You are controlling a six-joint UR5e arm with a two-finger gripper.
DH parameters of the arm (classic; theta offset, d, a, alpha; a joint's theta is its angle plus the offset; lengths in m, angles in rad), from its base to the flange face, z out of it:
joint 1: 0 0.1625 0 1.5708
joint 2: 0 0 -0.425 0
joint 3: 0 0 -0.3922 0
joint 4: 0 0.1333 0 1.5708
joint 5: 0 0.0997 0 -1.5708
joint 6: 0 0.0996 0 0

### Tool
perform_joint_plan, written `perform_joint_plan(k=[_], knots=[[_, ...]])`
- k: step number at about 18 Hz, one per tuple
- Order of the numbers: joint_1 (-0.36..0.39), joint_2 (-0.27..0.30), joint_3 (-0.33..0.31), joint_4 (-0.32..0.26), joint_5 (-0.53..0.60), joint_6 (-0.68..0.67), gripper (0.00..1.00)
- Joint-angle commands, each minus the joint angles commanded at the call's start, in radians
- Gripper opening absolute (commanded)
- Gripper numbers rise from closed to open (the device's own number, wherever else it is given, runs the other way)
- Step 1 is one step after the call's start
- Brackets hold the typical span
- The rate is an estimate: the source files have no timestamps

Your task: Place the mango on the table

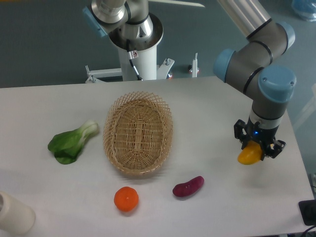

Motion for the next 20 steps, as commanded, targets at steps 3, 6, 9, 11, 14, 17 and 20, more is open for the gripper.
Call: perform_joint_plan(k=[3, 6, 9, 11, 14, 17, 20], knots=[[-0.003, -0.002, -0.005, 0.003, 0.018, 0.000, 0.40], [-0.005, -0.003, -0.005, 0.005, 0.020, 0.000, 0.41], [-0.006, -0.005, -0.005, 0.005, 0.021, -0.003, 0.41], [-0.006, -0.005, -0.003, 0.005, 0.023, -0.003, 0.41], [-0.006, -0.005, 0.001, 0.000, 0.023, -0.003, 0.41], [-0.011, -0.012, 0.005, -0.002, 0.047, -0.011, 0.42], [-0.012, -0.015, 0.006, -0.003, 0.060, -0.011, 0.42]])
